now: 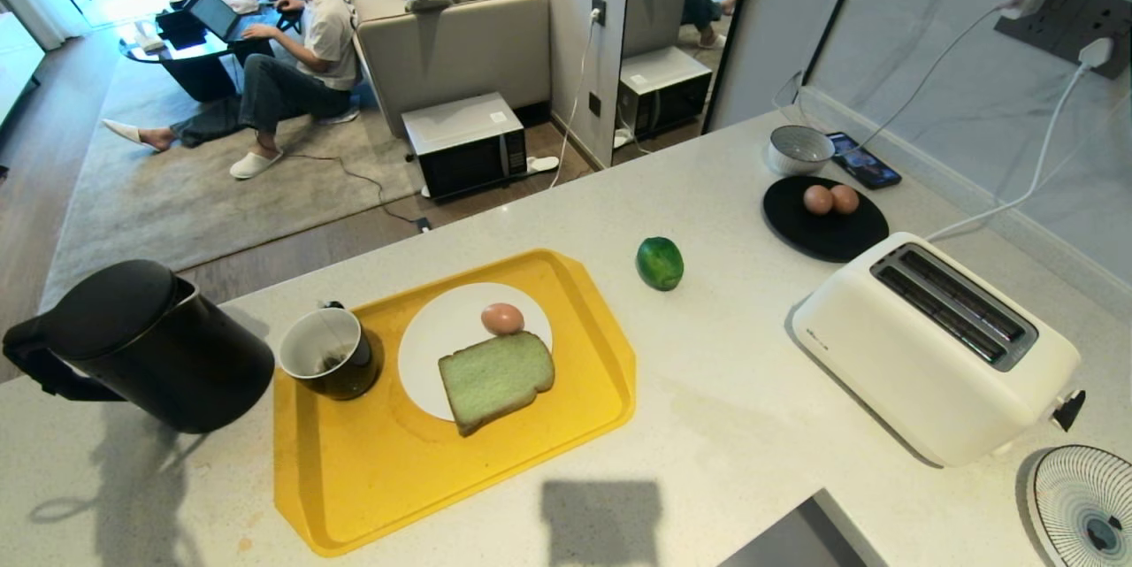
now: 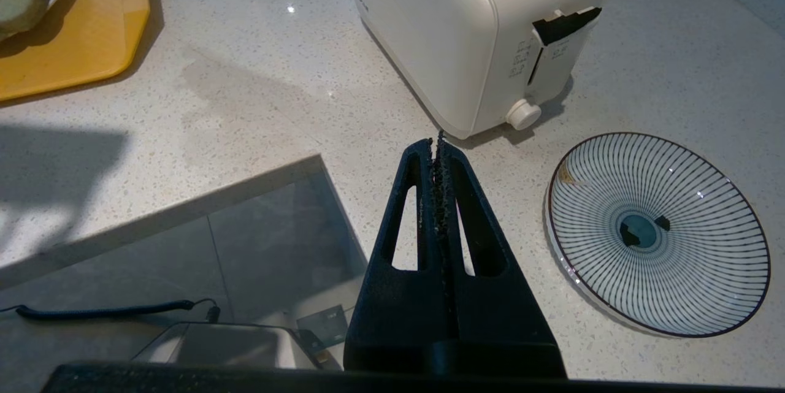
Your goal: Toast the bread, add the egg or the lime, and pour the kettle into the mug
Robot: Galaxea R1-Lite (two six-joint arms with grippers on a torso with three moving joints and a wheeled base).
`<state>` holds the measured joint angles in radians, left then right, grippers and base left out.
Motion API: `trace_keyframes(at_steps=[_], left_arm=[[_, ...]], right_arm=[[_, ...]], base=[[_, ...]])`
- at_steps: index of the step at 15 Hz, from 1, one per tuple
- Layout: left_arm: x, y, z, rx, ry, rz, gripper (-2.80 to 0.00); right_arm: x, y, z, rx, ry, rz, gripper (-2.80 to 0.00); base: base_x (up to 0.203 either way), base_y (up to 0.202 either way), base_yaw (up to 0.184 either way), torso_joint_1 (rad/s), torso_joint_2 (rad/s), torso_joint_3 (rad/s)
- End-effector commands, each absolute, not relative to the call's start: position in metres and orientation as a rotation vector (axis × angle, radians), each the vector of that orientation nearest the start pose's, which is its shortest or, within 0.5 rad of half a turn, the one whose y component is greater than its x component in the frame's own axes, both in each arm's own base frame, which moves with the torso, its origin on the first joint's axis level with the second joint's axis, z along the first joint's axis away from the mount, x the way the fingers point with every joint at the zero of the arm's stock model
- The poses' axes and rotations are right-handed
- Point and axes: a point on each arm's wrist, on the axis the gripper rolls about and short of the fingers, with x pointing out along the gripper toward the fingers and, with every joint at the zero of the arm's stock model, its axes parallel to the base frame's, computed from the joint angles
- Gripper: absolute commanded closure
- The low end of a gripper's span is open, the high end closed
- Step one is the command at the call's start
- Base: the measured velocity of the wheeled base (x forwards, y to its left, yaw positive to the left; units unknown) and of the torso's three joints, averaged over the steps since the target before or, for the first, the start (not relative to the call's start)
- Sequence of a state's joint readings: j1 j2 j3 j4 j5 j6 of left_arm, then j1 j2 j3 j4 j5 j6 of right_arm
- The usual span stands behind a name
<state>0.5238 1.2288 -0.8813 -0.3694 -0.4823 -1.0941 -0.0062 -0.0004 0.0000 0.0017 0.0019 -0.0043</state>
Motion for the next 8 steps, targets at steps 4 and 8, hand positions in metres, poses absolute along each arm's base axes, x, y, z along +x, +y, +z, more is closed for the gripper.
trace_keyframes(at_steps=[4,8], left_arm=[[0.111,0.055,0.307,-0.425,-0.171,0.015,0.00],[0.070,0.030,0.301,-0.256,-0.306,-0.052,0.00]], right_arm=[[-0.023,0.000,0.075,-0.003,0.003,-0.008,0.00],[-0.023,0.000,0.075,-0.002,0.002,-0.008,0.00]], base=[[0.000,0.000,0.000,0.000,0.00,0.000],[0.000,0.000,0.000,0.000,0.00,0.000]])
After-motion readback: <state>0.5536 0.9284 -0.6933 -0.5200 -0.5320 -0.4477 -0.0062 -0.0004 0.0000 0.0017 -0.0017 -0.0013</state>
